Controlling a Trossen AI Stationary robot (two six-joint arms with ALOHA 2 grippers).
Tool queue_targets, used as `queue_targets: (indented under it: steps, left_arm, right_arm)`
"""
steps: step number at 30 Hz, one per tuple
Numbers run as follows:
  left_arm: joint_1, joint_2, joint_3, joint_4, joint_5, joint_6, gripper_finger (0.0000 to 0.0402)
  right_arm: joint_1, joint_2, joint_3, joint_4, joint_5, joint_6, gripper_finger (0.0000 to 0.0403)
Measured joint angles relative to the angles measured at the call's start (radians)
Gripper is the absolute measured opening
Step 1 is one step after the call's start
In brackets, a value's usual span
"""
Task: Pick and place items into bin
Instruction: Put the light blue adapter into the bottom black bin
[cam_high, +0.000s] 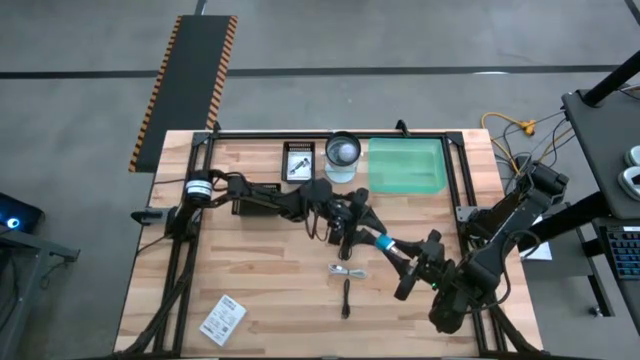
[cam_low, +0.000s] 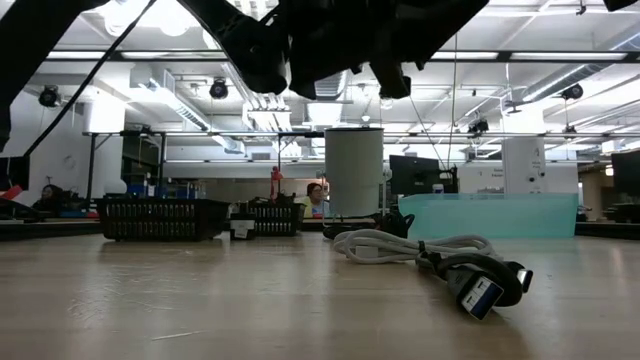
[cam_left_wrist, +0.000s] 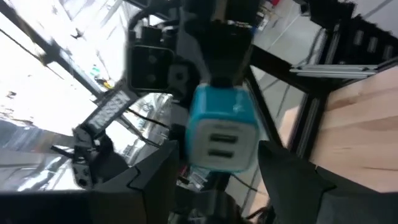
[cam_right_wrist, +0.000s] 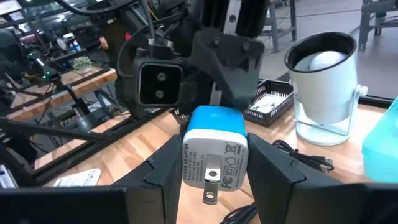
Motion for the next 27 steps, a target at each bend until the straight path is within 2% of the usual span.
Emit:
queue_targets:
  steps: [11,14,20,24,27]
  left_arm:
    - [-0.025,0.000,0.000,0.012,0.003,-0.003,0.0201]
    - [-0.028,0.000,0.000,0.013,0.002,-0.003,0.0187]
    - [-0.029,0.000,0.001,0.014,0.002,0.009,0.0133]
    - [-0.030,0.000,0.002,0.023,-0.001,-0.036,0.0133]
    - [-0.031,0.000,0.003,0.022,-0.001,-0.045,0.0133]
  right_arm:
    - [0.000,0.000,0.000,0.006,-0.003,-0.007,0.0132]
    - [0.000,0.000,0.000,0.006,-0.007,-0.010,0.0132]
    - [0.000,0.000,0.000,0.013,-0.014,-0.008,0.0132]
    - [0.000,0.000,0.000,0.020,-0.014,-0.006,0.0137]
    - [0.000,0.000,0.000,0.018,-0.017,-0.037,0.0159]
